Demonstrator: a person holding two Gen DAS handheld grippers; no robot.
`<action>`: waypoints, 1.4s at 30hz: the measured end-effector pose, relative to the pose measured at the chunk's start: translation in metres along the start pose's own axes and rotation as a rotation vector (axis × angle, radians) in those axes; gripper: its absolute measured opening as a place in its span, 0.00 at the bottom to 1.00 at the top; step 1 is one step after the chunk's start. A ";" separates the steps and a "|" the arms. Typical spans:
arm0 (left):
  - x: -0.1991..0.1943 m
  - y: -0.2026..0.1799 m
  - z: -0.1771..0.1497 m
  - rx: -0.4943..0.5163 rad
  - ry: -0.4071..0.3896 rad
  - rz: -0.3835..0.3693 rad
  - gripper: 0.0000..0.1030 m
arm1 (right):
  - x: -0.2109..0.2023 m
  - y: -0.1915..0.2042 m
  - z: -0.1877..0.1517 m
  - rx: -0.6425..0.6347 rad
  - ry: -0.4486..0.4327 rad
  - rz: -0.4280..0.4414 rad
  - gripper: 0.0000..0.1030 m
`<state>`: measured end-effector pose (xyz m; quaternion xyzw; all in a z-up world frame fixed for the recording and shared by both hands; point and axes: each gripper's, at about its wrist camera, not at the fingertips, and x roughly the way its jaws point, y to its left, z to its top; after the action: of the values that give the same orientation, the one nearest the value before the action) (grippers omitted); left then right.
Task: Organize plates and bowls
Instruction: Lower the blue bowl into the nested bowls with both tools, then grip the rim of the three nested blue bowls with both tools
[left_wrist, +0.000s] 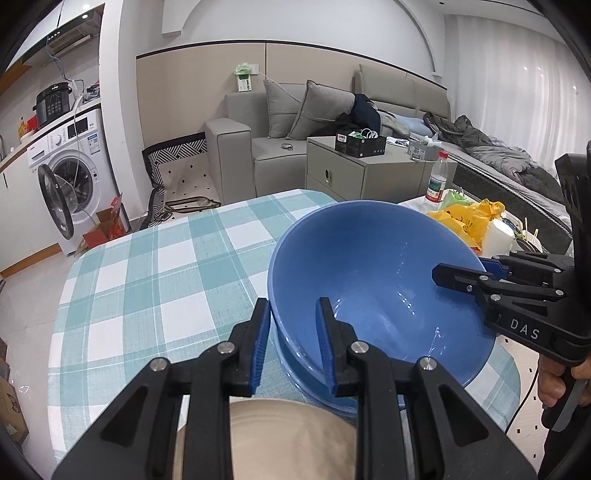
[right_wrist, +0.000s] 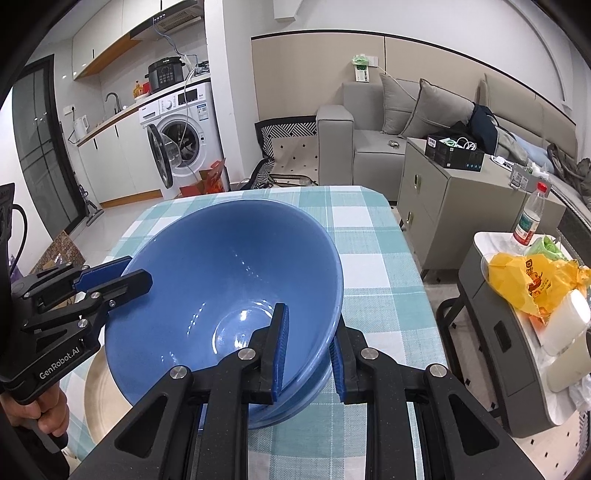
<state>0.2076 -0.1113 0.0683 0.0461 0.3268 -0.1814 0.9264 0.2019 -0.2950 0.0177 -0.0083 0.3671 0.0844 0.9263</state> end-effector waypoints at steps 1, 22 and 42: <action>0.000 0.000 0.000 0.000 0.001 0.000 0.23 | 0.001 0.000 0.000 -0.002 0.000 -0.001 0.20; 0.017 0.001 -0.012 0.003 0.034 0.019 0.23 | 0.011 0.006 -0.008 -0.023 0.013 -0.028 0.20; 0.031 0.002 -0.019 0.016 0.056 0.052 0.23 | 0.022 0.009 -0.012 -0.047 0.028 -0.056 0.21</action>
<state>0.2196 -0.1147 0.0343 0.0669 0.3496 -0.1587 0.9209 0.2073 -0.2837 -0.0057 -0.0413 0.3775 0.0671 0.9226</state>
